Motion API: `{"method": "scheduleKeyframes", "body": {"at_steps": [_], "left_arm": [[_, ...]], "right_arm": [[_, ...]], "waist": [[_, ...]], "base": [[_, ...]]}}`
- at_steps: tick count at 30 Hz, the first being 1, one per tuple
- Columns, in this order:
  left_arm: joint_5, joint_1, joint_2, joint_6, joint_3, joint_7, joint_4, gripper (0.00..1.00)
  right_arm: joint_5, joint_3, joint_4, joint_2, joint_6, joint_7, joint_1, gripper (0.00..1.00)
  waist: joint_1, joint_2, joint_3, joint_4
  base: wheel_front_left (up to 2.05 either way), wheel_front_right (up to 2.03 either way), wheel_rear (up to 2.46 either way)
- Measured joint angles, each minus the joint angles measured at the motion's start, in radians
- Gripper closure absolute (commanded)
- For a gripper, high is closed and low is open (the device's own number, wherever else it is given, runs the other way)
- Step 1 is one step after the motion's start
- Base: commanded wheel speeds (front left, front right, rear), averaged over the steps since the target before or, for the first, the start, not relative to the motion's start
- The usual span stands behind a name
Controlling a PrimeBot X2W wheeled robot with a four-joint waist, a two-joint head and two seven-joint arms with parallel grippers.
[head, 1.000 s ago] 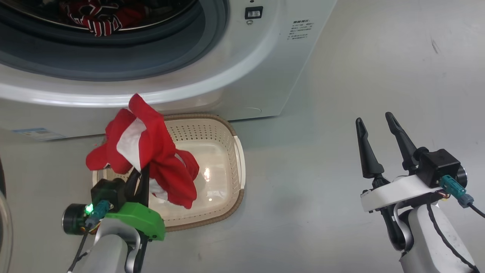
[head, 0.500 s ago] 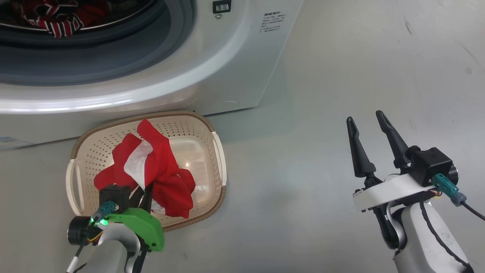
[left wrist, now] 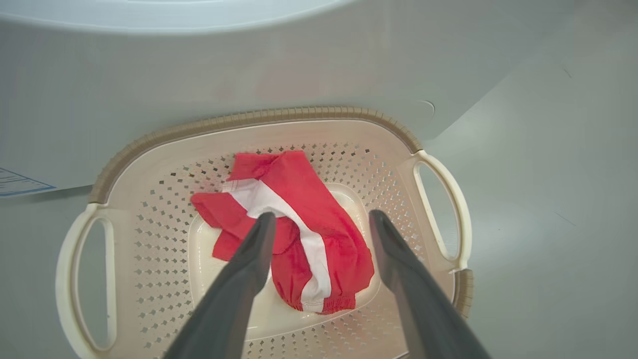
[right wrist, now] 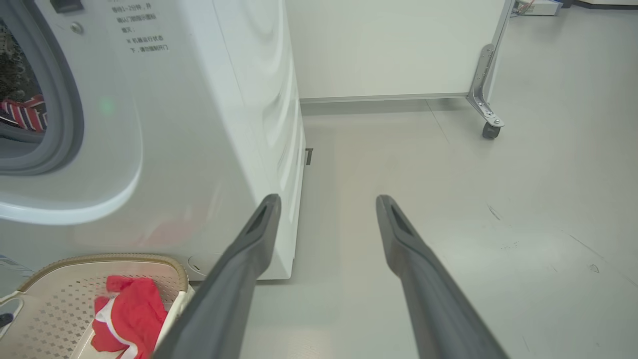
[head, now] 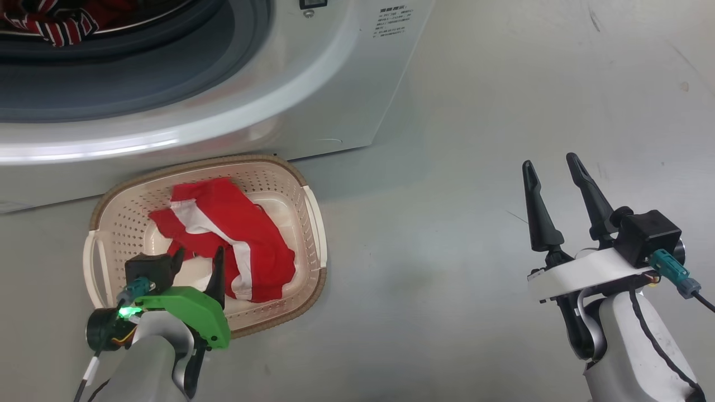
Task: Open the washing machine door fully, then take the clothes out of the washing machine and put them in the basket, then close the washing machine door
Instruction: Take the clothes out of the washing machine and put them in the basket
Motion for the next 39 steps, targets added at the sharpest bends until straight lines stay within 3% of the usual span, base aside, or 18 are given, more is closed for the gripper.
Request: {"method": "scheduleKeyframes", "body": {"at_steps": [15,30,39], "left_arm": [[0.014,-0.022,-0.001,0.001,0.007,-0.049,-0.017,0.0],[0.086,-0.024,0.041,0.022,0.037,-0.057,-0.25,0.0],[0.111,0.108,0.046,0.031,0.042,-0.057,-0.336,0.0]], "right_arm": [[-0.002,-0.032,0.016,-0.015,-0.002,0.0,0.004,0.0],[-0.013,-0.042,0.056,-0.022,-0.005,0.0,0.066,0.0],[-0.013,-0.043,0.069,-0.019,-0.01,0.0,0.125,0.0]], "waist": [[0.0,0.0,-0.051,0.056],[0.0,0.0,-0.189,0.11],[0.0,0.0,-0.292,0.121]], "base": [[0.0,0.0,0.0],[0.0,0.0,0.0],[0.0,0.0,0.0]]}}
